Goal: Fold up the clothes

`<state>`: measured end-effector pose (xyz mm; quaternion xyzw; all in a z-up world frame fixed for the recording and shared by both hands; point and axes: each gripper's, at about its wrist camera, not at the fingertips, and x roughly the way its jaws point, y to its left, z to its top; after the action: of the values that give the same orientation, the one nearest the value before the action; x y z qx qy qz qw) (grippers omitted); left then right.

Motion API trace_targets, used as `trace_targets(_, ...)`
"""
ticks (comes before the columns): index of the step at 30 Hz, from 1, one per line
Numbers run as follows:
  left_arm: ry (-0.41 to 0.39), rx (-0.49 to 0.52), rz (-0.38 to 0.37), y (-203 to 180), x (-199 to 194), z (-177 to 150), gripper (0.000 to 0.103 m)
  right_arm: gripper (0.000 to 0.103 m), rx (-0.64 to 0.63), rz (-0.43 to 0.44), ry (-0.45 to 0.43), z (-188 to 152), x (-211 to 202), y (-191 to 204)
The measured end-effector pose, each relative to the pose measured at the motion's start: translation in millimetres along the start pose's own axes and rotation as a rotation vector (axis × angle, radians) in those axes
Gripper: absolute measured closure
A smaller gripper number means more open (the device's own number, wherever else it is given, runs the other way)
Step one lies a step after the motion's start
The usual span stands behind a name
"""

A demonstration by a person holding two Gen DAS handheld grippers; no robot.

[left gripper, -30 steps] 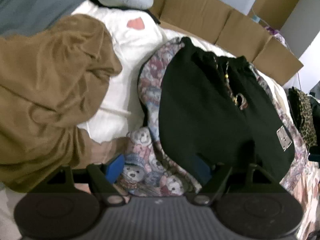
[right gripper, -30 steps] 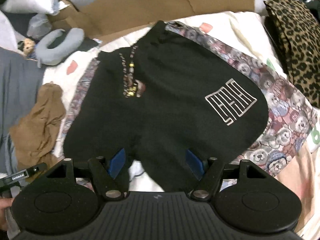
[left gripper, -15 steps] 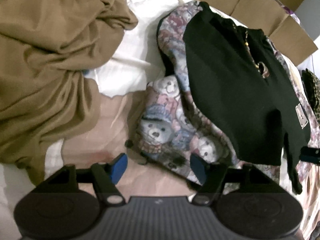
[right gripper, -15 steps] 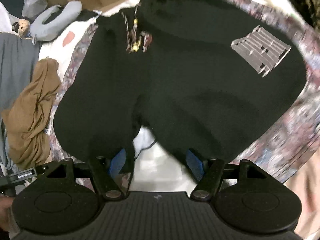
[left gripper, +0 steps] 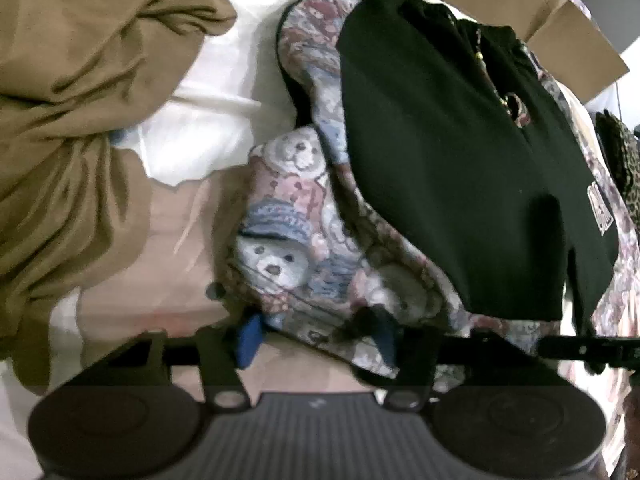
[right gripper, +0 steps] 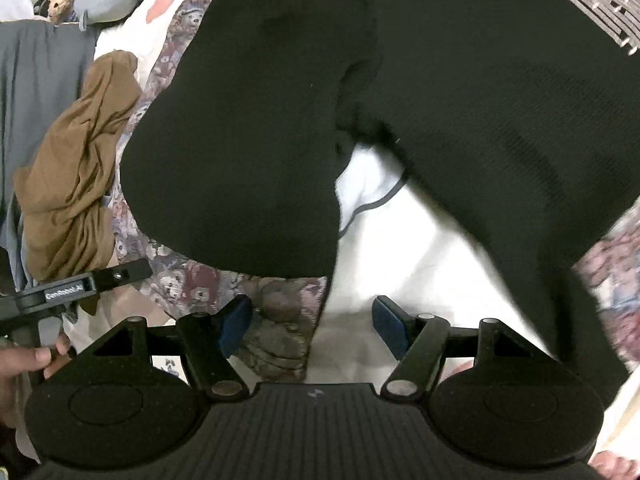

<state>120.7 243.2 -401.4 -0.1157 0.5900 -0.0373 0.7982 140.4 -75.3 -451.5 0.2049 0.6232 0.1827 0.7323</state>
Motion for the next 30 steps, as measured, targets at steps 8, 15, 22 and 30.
trace_targets(8, 0.033, 0.006, -0.046, -15.2, -5.3, 4.6, 0.099, 0.100, 0.029, 0.067, 0.038, 0.9, 5.0, 5.9)
trace_targets(15, 0.009, 0.001, -0.060, -25.9, -28.2, -0.6, 0.100, 0.103, 0.027, 0.028, 0.005, -4.3, -17.5, -1.6)
trace_targets(22, -0.015, -0.035, -0.078, -24.4, -39.2, -8.6, 0.100, 0.103, 0.074, -0.006, -0.020, -7.3, -28.5, -20.3)
trace_targets(30, -0.045, -0.035, -0.083, -14.4, -50.6, -16.3, 0.100, 0.103, 0.160, 0.047, -0.078, -9.6, -38.0, -35.4)
